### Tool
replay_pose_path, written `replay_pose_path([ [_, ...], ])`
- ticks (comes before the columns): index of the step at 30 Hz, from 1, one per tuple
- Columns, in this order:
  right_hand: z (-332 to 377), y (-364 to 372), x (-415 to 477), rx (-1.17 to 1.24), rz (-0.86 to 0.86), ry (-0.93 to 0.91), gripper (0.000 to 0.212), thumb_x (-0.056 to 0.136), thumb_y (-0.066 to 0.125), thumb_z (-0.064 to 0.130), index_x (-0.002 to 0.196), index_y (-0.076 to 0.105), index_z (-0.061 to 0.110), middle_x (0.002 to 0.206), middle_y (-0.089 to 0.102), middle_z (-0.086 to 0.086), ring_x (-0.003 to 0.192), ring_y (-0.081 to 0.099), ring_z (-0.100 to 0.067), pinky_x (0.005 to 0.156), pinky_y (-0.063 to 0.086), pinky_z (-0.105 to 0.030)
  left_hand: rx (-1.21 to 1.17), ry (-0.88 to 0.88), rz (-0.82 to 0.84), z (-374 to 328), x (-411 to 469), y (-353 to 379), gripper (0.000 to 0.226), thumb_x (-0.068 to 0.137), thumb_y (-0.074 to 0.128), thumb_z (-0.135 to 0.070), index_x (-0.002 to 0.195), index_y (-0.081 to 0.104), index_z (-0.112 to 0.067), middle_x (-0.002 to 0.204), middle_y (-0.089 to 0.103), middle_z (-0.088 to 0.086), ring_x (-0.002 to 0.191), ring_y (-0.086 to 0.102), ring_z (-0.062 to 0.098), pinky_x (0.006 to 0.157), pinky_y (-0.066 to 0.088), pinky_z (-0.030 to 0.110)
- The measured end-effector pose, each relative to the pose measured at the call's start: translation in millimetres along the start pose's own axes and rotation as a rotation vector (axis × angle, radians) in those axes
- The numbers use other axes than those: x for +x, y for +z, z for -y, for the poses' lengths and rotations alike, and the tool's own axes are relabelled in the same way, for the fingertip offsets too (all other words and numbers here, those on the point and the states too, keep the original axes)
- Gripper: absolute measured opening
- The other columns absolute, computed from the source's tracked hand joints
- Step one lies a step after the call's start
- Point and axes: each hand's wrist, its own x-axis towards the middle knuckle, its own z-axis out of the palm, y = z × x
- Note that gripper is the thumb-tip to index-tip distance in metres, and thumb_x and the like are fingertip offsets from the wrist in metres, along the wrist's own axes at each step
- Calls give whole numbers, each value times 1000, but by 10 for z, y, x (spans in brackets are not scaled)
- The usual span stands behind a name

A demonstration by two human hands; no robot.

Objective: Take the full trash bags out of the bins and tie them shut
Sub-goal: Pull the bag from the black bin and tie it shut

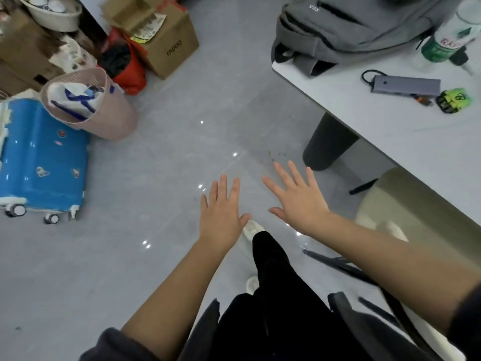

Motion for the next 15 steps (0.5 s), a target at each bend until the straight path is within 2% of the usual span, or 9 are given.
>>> replay_pose_path([
  [8,-78,224,-1050,18,-42,-118,75,93,34,60,150,-6,33,160,-8,-8,146,-8,-34,114,3,-58,-104,-131,-81,-731,-1170,299,81,92,46,-53,151,-2,-26,161,-1,5,148,4,24,118,16,44],
  [15,-605,680,-1913,-24,-44,-240,75,92,35,61,150,-4,33,160,-7,-7,146,-6,-33,115,5,-57,-137,-289,-109,-1777,-1843,760,80,91,46,-53,151,2,-25,160,3,7,147,6,25,117,17,45],
])
